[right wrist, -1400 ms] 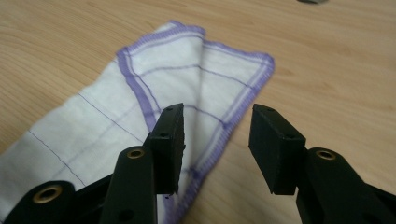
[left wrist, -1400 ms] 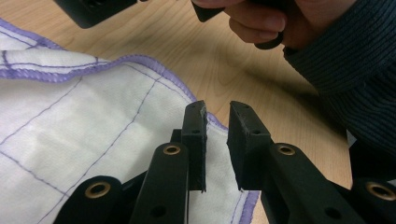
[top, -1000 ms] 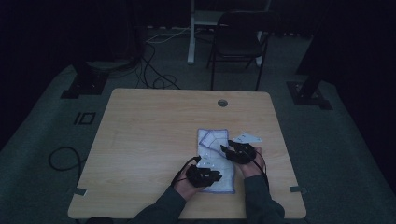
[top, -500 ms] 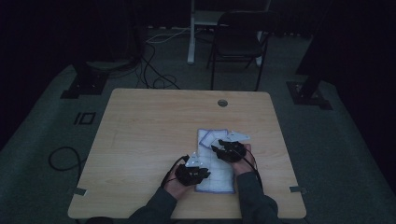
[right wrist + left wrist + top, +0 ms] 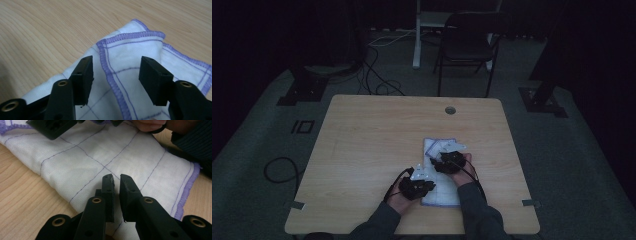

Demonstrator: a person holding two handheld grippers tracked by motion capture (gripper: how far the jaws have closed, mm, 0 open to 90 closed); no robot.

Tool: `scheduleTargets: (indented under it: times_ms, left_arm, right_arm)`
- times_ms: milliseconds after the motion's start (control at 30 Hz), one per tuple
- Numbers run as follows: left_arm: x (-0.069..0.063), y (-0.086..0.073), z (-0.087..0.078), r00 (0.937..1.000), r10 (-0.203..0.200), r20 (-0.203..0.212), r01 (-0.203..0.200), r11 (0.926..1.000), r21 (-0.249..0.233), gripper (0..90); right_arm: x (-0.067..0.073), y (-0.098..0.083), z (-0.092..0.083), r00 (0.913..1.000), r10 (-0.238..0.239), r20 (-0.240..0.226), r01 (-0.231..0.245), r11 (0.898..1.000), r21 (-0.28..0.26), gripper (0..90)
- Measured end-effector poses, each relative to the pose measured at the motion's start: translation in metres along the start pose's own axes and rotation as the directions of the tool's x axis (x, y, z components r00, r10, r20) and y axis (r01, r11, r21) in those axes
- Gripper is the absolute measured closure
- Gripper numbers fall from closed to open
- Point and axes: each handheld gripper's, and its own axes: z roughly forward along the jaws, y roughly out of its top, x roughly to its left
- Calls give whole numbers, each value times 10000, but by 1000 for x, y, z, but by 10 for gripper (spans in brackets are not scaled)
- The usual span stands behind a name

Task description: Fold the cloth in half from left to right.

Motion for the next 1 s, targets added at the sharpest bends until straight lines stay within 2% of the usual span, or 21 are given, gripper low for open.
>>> scheduleTargets:
  times_ms: [133,267,400,467,600,800,1000]
  left_arm:
    - [1,0,0,10000,-39,31,39,10000,28,833]
    - [2,-1,0,10000,-70,54,70,10000,35,837]
    - [1,0,0,9999,-104,13,104,9999,45,838]
    - [1,1,-1,9998,-115,-145,114,9999,-18,838]
    - [8,9,-3,9988,-238,-421,232,9996,-151,837]
    - [29,33,-4,9936,-455,-1030,410,9981,-459,830]
    - [53,52,12,9843,-777,-1586,715,9965,-441,809]
  right_arm:
    - [2,5,8,9993,-328,171,322,9990,304,465]
    - [1,7,12,9974,-627,344,611,9970,471,627]
    - [-4,7,8,9985,-463,279,456,9987,244,809]
    - [-7,8,5,9984,-498,252,495,9987,132,867]
    - [-12,9,0,9984,-479,316,479,9988,-22,879]
    - [-21,8,-4,9993,-106,371,116,9996,-251,879]
    - [-27,7,-7,9989,95,461,-79,9994,-339,877]
